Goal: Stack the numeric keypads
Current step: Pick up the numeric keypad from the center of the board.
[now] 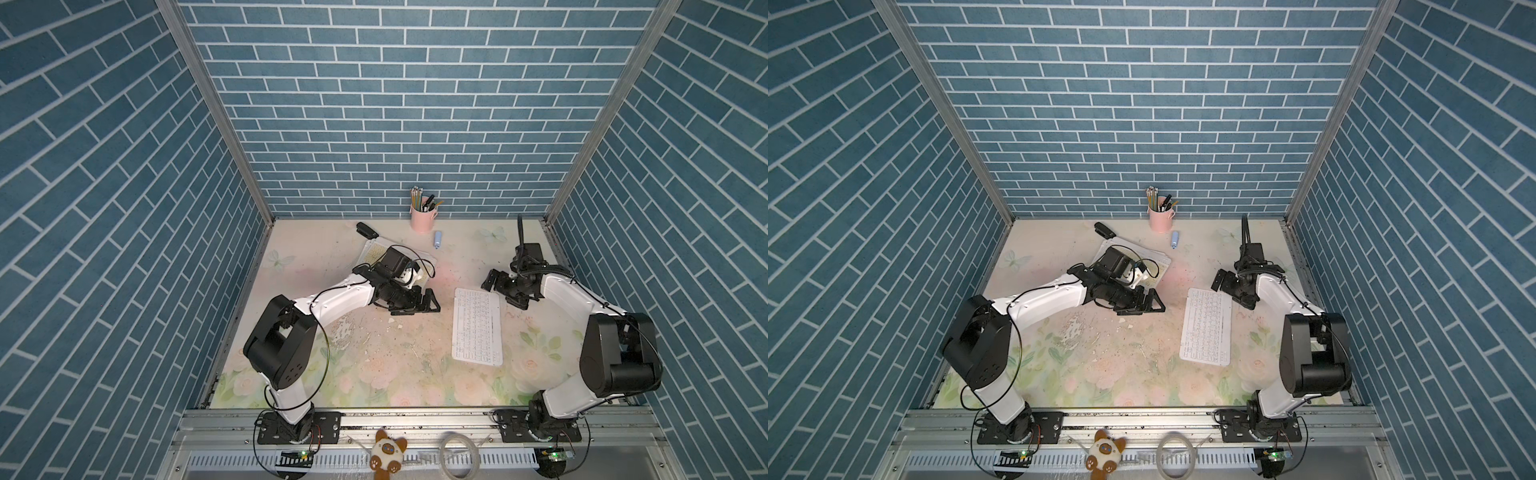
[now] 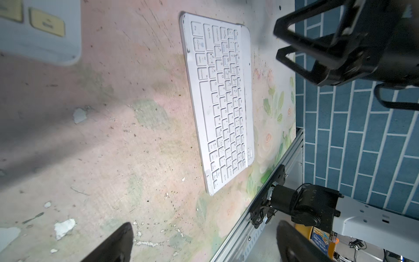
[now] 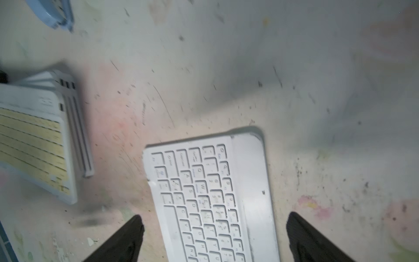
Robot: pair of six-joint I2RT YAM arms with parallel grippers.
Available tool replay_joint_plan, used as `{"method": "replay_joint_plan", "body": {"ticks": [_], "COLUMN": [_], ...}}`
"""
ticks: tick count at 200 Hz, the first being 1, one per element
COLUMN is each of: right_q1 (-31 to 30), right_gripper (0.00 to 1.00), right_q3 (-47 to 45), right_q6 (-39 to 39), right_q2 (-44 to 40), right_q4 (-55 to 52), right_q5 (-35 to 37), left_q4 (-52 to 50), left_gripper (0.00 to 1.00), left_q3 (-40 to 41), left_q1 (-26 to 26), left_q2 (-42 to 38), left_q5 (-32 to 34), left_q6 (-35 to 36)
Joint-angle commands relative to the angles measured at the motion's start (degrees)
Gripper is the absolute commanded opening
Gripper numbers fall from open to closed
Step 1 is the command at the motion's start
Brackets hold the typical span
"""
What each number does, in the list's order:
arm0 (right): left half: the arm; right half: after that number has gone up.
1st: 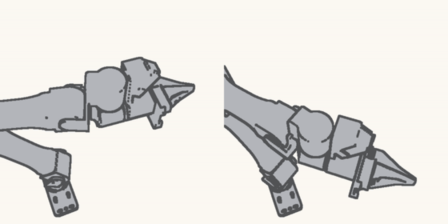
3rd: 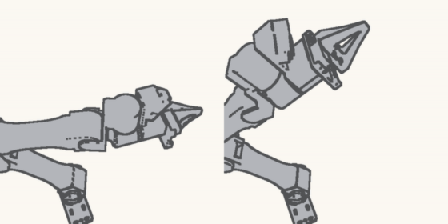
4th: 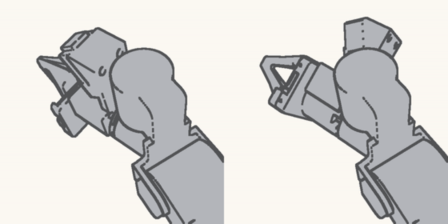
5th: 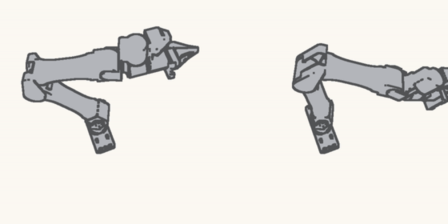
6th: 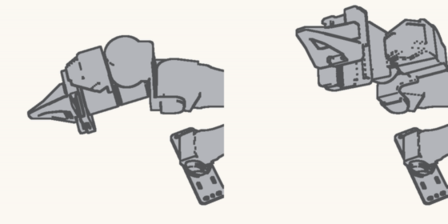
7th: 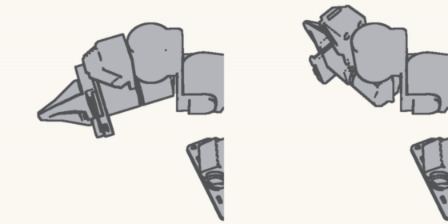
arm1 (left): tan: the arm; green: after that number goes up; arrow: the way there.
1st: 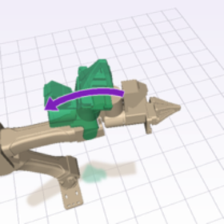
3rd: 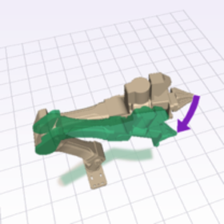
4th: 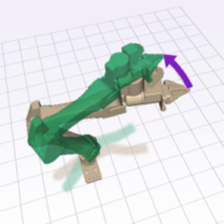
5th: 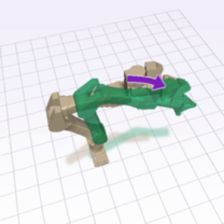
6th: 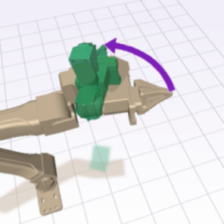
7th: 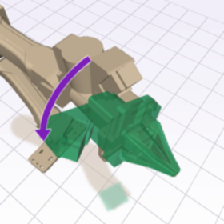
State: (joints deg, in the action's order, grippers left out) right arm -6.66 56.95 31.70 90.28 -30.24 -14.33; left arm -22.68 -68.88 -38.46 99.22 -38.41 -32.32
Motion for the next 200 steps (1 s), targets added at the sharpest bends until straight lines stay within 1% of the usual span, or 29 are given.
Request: {"method": "replay_joint_plan", "body": {"ticks": [1,23,63,91,108,135,154,176,200], "right_q1": [-0.2,-0.2,-0.1,-0.2,-0.6,-2.9,-4.5,-6.7,-7.9], "right_gripper": [0.99,0.99,0.99,0.99,0.99,0.99,0.99,0.99,0.99], "right_q3": [0.2,2.4,6.2,8.0,8.9,11.5,12.7,14.3,15.5], "right_q6": [-0.1,-2.1,-5.0,-6.8,-8.1,-11.7,-12.7,-14.0,-14.3], "right_q2": [1.5,4.2,10.6,15.0,16.5,17.9,18.9,20.3,21.5], "right_q4": [0.7,-1.1,-3.3,-1.7,-0.4,-1.7,-1.2,-0.8,0.7], "right_q5": [-1.7,1.8,5.6,2.5,-0.8,-0.4,-2.7,-3.0,-5.4], "left_q4": [5.5,9.3,9.5,6.7,5.1,4.7,4.4,3.7,2.8], "left_gripper": [1.0,1.0,1.0,1.0,1.0,1.0,1.0,1.0,1.0], "left_q3": [1.4,3.8,5.9,4.4,3.3,3.2,3.3,3.7,4.6], "left_q1": [-1.1,-1.5,-1.7,-1.6,-1.4,-0.8,-0.1,0.8,1.4], "left_q2": [-0.2,-0.4,-1.3,-1.9,-2.2,-3.0,-4.0,-5.5,-6.7], "left_q5": [-0.8,-1.6,-1.1,-0.5,-0.2,-0.2,-0.4,-0.4,-0.2], "left_q6": [-2.6,-4.8,-4.5,-2.8,-1.9,-1.9,-1.9,-1.8,-1.3]}}
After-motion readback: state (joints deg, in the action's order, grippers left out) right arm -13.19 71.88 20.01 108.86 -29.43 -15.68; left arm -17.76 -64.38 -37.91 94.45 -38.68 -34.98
